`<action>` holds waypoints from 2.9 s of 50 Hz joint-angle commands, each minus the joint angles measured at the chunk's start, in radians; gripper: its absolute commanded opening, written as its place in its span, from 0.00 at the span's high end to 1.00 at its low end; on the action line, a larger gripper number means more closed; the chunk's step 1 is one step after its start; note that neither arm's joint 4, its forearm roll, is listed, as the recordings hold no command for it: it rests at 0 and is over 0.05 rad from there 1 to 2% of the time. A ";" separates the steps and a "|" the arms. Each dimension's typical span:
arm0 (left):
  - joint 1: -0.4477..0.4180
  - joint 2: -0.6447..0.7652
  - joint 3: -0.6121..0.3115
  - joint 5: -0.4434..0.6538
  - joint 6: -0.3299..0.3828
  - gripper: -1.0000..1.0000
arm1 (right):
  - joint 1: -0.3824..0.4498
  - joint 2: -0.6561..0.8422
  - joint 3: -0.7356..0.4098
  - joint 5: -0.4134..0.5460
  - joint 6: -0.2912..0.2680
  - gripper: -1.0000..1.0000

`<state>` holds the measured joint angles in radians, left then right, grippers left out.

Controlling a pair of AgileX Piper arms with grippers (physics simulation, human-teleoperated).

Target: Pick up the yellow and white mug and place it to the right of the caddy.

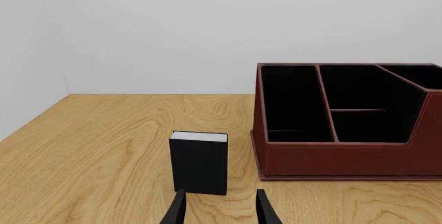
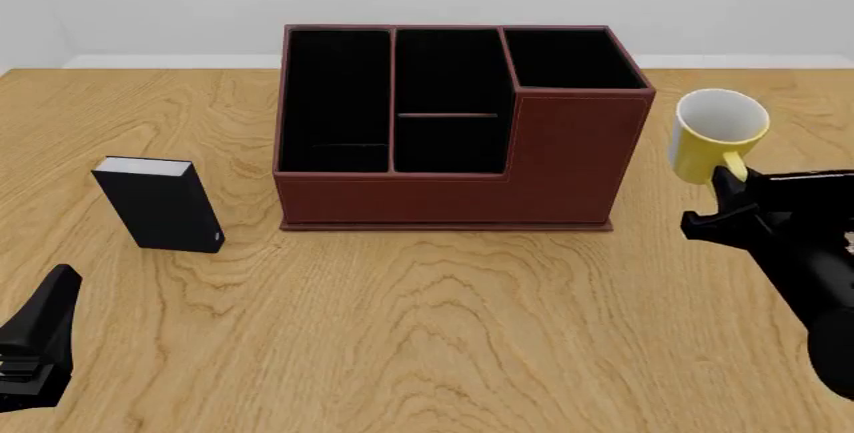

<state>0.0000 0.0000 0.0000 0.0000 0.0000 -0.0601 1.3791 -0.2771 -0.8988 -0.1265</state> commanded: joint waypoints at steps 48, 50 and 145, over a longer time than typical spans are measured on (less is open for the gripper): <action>0.000 0.000 0.000 0.000 0.000 0.00 | -0.010 0.350 -0.038 -0.212 0.013 1.00; 0.000 0.000 0.000 0.000 0.000 0.00 | -0.011 0.366 -0.040 -0.222 0.013 1.00; 0.000 0.000 0.000 0.000 0.000 0.00 | -0.032 0.615 -0.085 -0.318 0.021 0.00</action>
<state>0.0000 0.0000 0.0000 0.0000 0.0000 -0.0906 1.9451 -0.3546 -1.2196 -0.1164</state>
